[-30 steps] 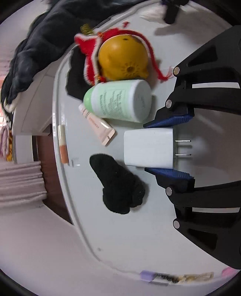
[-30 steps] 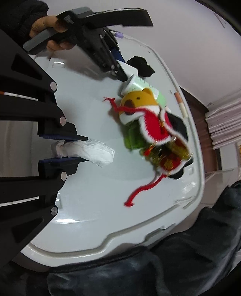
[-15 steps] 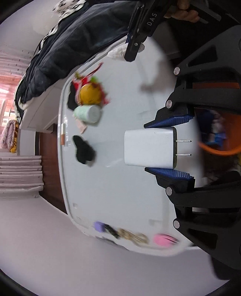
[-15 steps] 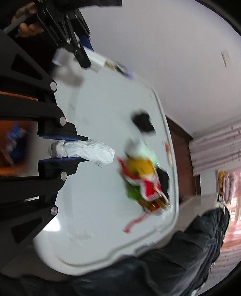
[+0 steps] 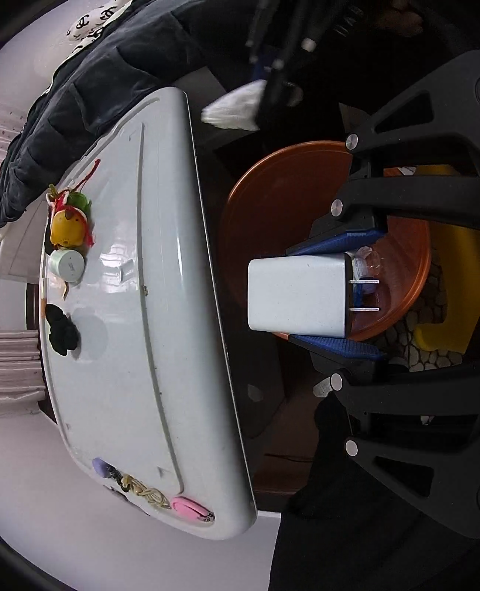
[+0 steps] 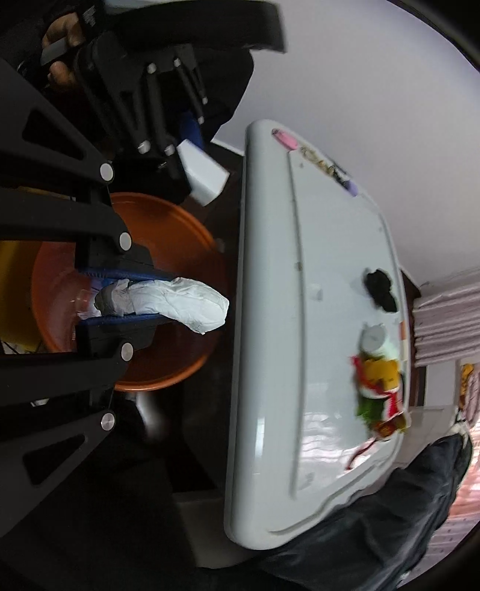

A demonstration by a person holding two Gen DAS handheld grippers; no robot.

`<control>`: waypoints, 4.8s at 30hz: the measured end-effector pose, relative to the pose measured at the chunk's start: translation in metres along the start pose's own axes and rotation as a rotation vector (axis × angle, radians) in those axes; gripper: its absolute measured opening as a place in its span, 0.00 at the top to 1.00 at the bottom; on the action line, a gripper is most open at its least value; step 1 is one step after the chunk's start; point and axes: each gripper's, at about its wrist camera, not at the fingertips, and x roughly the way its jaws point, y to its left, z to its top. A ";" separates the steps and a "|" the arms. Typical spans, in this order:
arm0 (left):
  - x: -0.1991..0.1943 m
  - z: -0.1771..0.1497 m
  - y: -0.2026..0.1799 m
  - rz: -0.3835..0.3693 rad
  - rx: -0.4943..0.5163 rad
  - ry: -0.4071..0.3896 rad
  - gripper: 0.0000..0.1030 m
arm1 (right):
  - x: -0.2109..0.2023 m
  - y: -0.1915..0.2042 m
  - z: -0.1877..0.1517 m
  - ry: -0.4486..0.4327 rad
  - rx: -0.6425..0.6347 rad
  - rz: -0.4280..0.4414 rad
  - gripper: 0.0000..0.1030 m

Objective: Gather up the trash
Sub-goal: 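Drop the charger into the basin with the left tool while the right tool drops the tissue, then move both open tools back over the table, then grasp the red knitted hat toy with the right tool, then carry the red hat toward the basin with the right tool while the left tool grasps the black sock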

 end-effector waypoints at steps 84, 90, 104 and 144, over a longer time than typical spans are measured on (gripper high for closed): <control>0.019 0.065 0.053 -0.058 -0.144 -0.121 0.26 | 0.089 -0.118 0.299 -0.009 0.540 0.032 0.55; 0.019 0.066 0.055 -0.049 -0.154 -0.128 0.26 | 0.100 -0.129 0.298 0.116 0.542 -0.060 0.56; 0.027 0.066 0.051 -0.039 -0.135 -0.111 0.26 | 0.140 -0.104 0.332 0.278 -0.037 -0.357 0.13; 0.101 0.263 0.028 0.107 0.076 -0.197 0.64 | 0.011 -0.107 0.214 -0.274 0.190 0.074 0.83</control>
